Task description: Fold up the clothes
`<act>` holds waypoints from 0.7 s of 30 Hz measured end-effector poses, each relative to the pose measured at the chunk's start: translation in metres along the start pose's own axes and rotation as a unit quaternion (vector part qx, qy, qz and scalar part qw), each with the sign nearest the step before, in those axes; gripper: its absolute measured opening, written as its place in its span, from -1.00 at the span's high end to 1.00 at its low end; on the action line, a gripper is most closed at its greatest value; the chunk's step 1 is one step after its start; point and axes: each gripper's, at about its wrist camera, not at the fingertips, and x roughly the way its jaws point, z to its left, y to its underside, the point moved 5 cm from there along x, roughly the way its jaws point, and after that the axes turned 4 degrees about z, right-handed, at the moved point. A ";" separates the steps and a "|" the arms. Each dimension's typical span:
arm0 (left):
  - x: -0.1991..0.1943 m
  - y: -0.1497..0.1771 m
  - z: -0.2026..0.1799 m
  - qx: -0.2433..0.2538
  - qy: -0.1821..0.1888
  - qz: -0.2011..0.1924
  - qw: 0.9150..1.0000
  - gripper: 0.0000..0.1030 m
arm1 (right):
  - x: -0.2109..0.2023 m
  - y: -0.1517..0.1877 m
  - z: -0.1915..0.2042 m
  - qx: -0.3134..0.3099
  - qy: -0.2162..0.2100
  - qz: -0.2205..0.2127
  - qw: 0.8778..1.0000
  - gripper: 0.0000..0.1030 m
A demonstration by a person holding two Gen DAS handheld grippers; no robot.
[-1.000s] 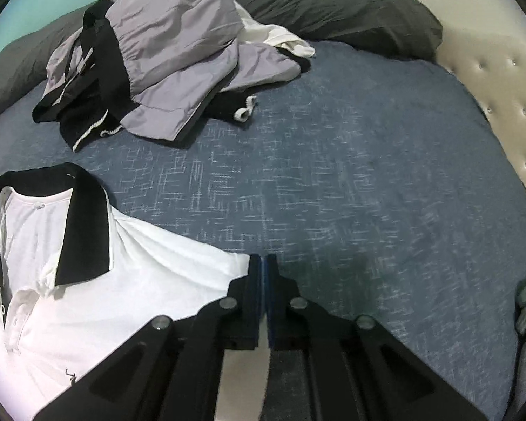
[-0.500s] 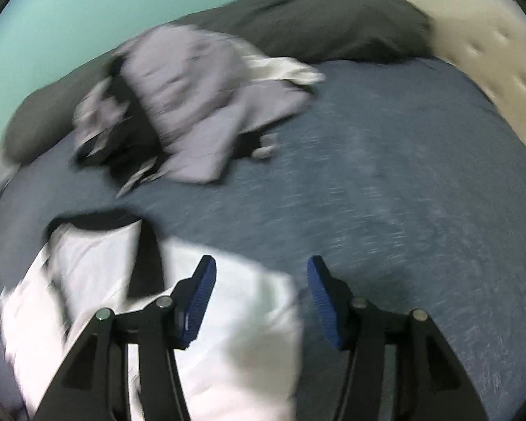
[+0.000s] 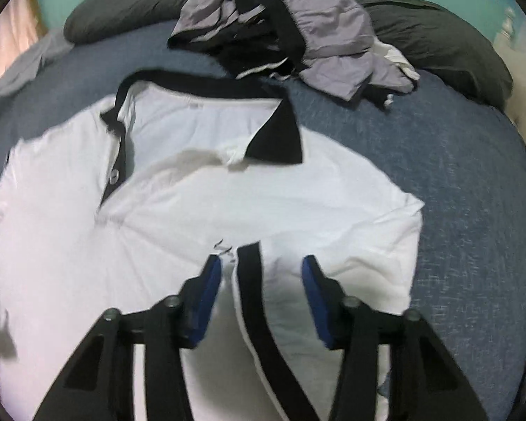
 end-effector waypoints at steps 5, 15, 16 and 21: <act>0.000 0.001 -0.002 0.000 -0.001 -0.001 1.000 -0.99 | 0.010 0.007 -0.002 -0.003 0.015 0.009 1.000 0.52; 0.001 0.001 -0.001 -0.002 0.000 0.000 1.000 -0.99 | -0.006 0.007 -0.006 -0.001 -0.034 -0.028 0.999 0.88; 0.001 0.001 -0.001 -0.004 0.001 0.000 1.000 -0.99 | -0.008 0.007 -0.005 0.000 -0.044 -0.032 0.999 0.88; 0.001 0.000 0.000 -0.006 0.004 0.001 1.000 -0.99 | -0.022 0.004 -0.003 0.001 -0.094 -0.053 0.994 0.88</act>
